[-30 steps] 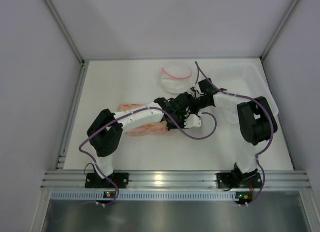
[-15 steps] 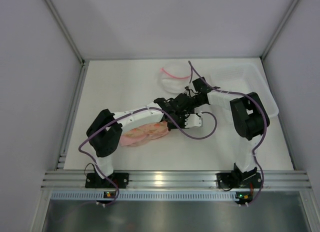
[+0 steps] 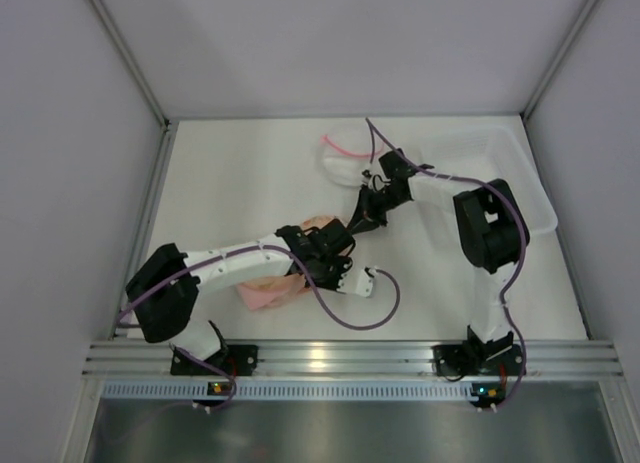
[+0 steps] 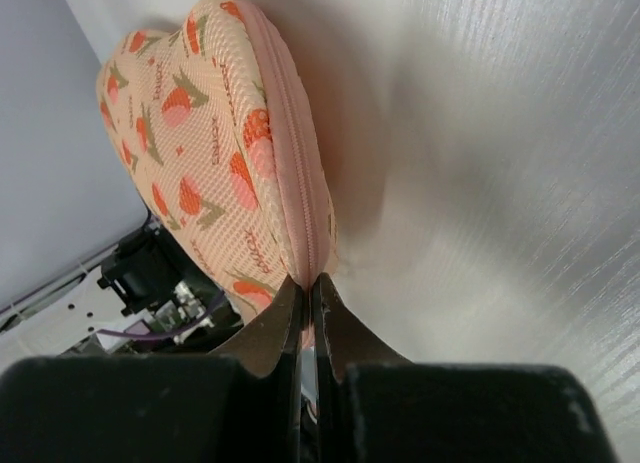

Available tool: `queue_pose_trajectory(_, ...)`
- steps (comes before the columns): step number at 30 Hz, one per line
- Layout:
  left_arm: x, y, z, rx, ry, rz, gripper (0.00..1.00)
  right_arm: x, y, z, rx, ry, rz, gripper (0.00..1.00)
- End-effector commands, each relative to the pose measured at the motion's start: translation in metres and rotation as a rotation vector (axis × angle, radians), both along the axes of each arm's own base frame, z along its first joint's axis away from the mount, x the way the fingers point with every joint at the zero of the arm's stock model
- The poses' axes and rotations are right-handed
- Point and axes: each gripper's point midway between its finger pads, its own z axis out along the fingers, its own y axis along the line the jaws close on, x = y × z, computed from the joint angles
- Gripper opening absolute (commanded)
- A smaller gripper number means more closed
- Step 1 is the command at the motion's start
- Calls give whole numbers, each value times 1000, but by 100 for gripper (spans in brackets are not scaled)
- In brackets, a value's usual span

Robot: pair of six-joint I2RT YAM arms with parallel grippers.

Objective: Place the bra in the laundry bag and zip it closed
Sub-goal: Zip the zipper on the laundry bag.

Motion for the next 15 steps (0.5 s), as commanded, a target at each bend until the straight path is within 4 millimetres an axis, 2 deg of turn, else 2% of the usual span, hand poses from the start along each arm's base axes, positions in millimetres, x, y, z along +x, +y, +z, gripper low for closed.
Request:
queue_pose_trajectory(1, -46, 38, -2, 79, 113, -111, 0, 38, -5, 8, -15, -147, -6, 0)
queue_pose_trajectory(5, -53, 50, -1, 93, 104, -163, 0, 44, 0, 14, 7, -175, 15, 0)
queue_pose_trajectory(6, -48, 51, 0, 106, 85, -143, 0, 46, 4, 21, 29, -177, 26, 8)
queue_pose_trajectory(7, -42, 46, 0, 110, 77, -124, 0, 46, 7, 28, 41, -190, 30, 45)
queue_pose_trajectory(8, -37, 41, 1, 110, 69, -104, 0, 45, 8, 34, 52, -198, 27, 58)
queue_pose_trajectory(10, -17, 22, 6, 83, 78, -4, 0, 41, 9, 43, 72, -198, 28, 73)
queue_pose_trajectory(11, -9, 14, 10, 65, 88, 31, 0, 39, 8, 51, 77, -211, 29, 75)
queue_pose_trajectory(12, -1, 12, 3, 78, 124, 101, 0, 34, 4, 48, 61, -198, 28, 75)
queue_pose_trajectory(13, 6, 5, 5, 63, 134, 130, 0, 32, 0, 47, 54, -195, 20, 75)
queue_pose_trajectory(14, 20, -8, 16, 19, 123, 159, 0, 29, -2, 52, 56, -201, 13, 76)
queue_pose_trajectory(15, 30, -9, 17, 2, 134, 215, 0, 21, -7, 44, 40, -168, 3, 76)
